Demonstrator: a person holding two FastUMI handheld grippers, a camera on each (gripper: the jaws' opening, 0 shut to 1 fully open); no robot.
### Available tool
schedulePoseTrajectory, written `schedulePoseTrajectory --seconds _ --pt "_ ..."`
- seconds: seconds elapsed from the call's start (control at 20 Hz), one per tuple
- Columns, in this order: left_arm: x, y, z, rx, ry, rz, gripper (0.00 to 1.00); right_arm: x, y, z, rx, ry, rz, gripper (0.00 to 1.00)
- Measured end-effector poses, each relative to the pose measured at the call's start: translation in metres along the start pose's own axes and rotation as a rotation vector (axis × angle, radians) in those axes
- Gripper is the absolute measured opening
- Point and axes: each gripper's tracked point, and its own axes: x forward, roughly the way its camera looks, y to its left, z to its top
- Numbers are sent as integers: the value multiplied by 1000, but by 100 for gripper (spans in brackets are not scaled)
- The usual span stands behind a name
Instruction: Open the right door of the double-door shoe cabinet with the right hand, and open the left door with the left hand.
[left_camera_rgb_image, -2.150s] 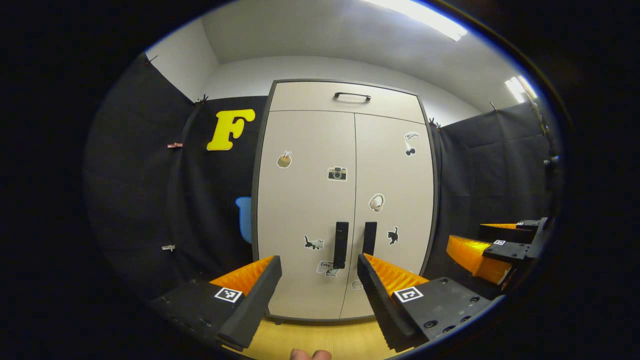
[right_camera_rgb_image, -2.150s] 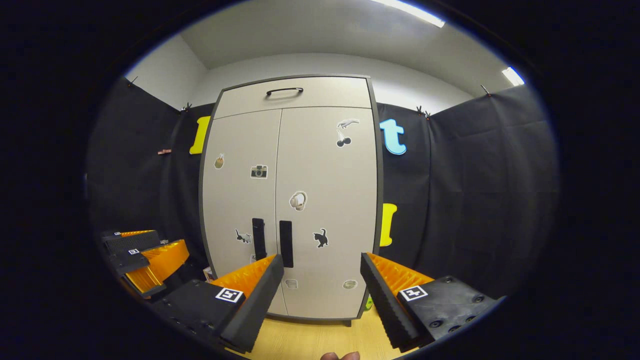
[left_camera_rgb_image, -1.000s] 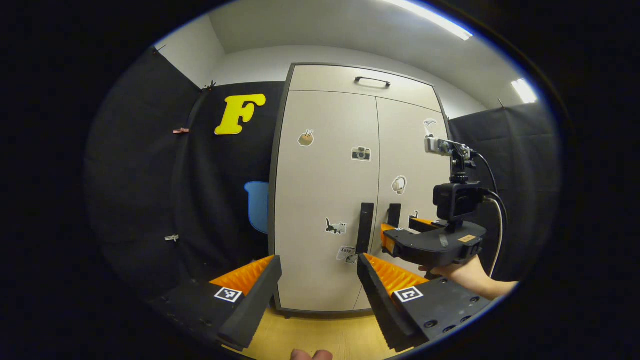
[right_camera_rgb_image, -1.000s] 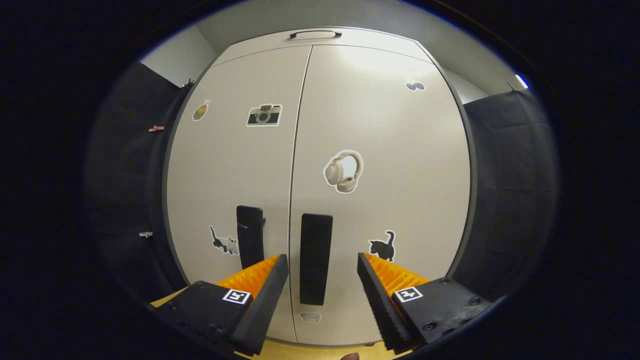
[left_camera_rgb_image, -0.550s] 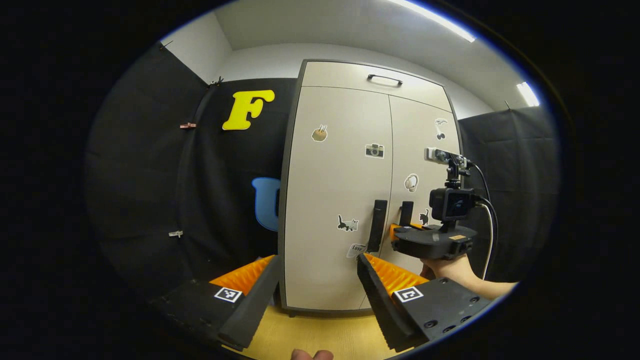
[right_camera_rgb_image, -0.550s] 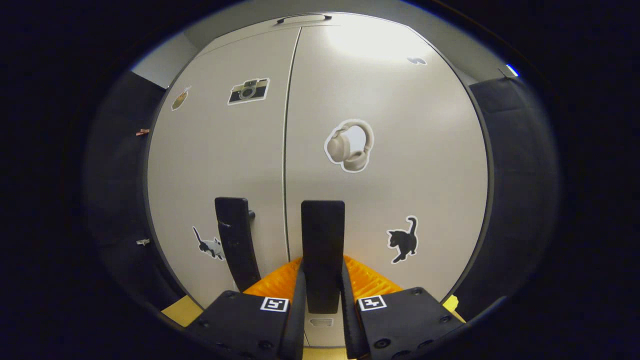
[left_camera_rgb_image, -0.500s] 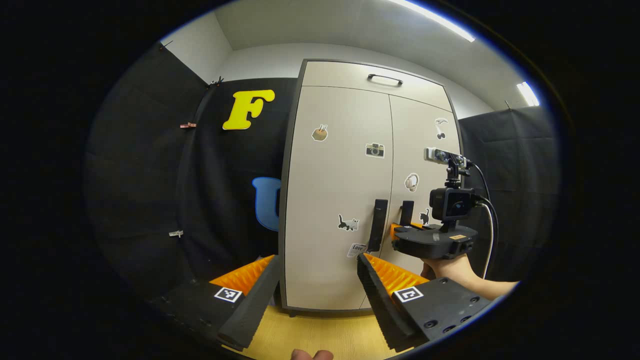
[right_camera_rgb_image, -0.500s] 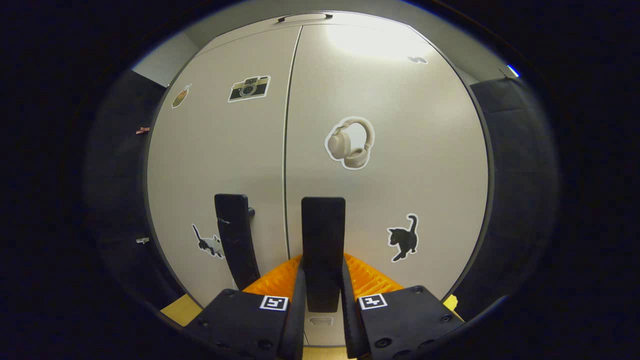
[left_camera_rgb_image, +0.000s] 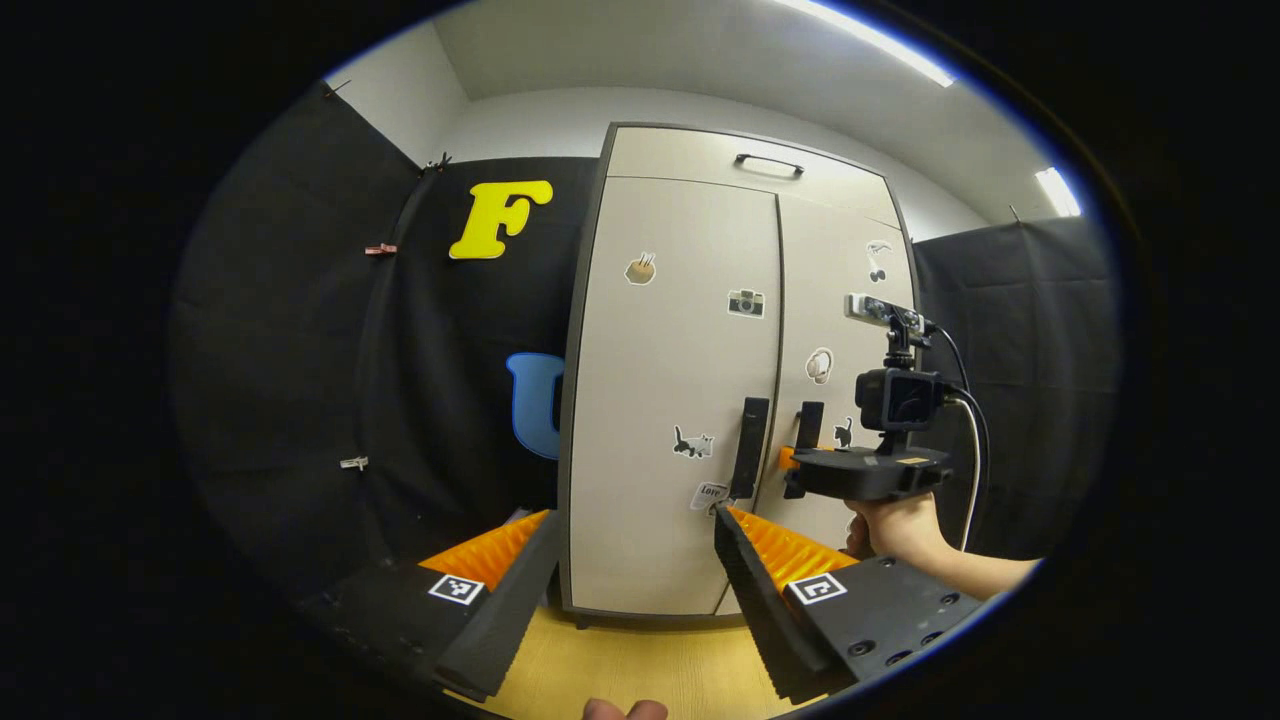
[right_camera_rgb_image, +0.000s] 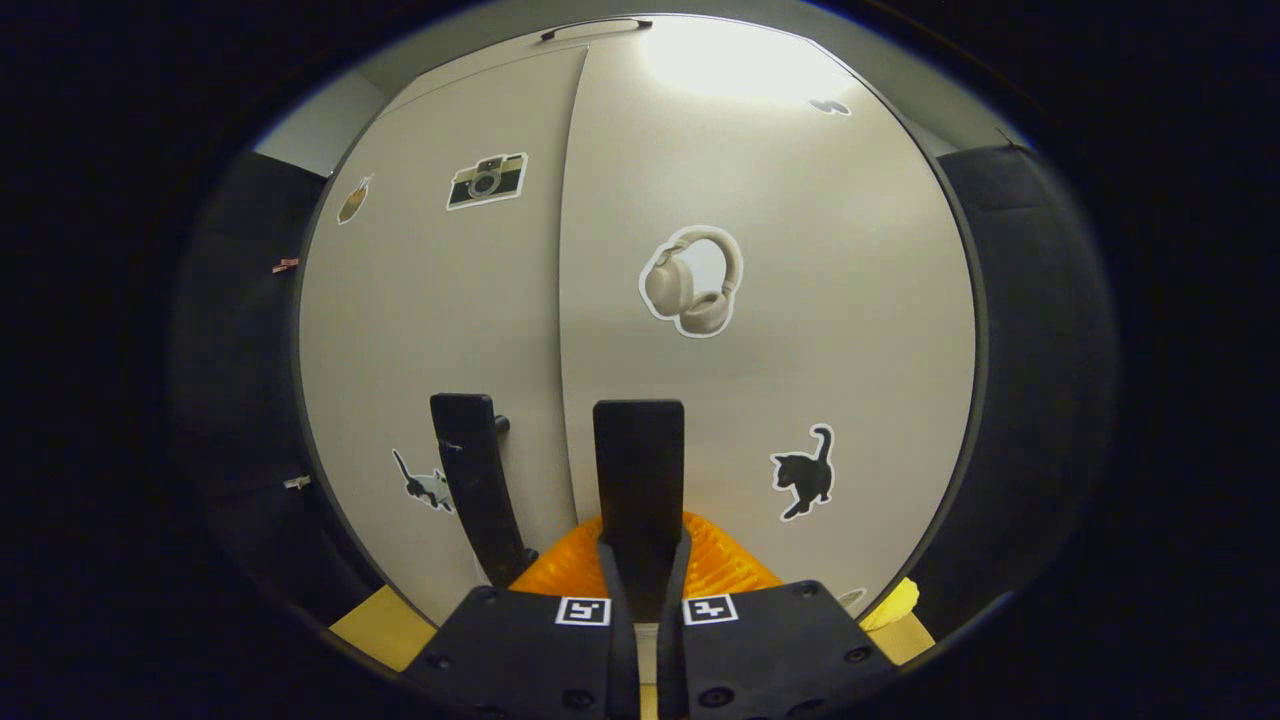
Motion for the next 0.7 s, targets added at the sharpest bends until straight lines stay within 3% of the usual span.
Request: schedulePoseTrajectory --seconds 0.7 --pt "-34 -25 1 22 -16 25 94 -94 -35 1 14 -35 99 11"
